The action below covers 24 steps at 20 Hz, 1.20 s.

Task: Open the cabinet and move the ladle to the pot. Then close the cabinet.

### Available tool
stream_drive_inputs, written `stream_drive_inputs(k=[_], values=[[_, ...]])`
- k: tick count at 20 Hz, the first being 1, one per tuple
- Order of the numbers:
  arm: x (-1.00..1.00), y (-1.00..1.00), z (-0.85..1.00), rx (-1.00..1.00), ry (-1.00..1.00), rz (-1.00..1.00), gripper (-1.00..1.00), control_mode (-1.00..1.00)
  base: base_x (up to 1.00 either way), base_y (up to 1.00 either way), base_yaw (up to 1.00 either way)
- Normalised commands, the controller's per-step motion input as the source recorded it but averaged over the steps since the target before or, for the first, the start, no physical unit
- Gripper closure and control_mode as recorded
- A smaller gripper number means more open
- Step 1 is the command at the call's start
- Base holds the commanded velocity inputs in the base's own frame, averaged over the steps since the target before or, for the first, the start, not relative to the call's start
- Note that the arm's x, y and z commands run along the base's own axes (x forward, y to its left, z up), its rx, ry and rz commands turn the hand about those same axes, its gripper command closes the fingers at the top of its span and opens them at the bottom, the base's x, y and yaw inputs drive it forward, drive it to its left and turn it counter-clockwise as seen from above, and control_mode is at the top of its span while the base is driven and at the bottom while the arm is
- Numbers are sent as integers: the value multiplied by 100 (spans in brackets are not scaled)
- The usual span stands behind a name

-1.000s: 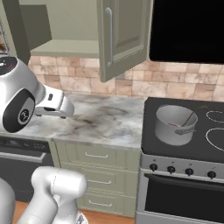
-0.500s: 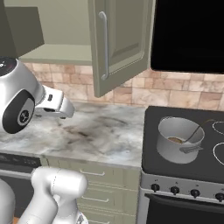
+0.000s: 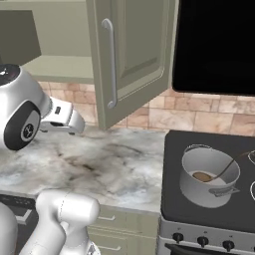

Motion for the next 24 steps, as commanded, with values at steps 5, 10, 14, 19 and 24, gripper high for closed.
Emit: stream_drive_inputs(k=[5, 10, 14, 19, 24], values=[[0, 0, 0, 0, 0, 0, -100, 100, 47, 28, 0], [-1, 25, 3, 0, -1, 0, -100, -100, 5, 6, 0], [-62, 56, 26, 0, -20, 0, -100, -100, 0, 0, 0], [-86, 16, 54, 0, -31, 0, -100, -100, 0, 0, 0], [-47, -58, 49, 0, -20, 0, -100, -100, 0, 0, 0]])
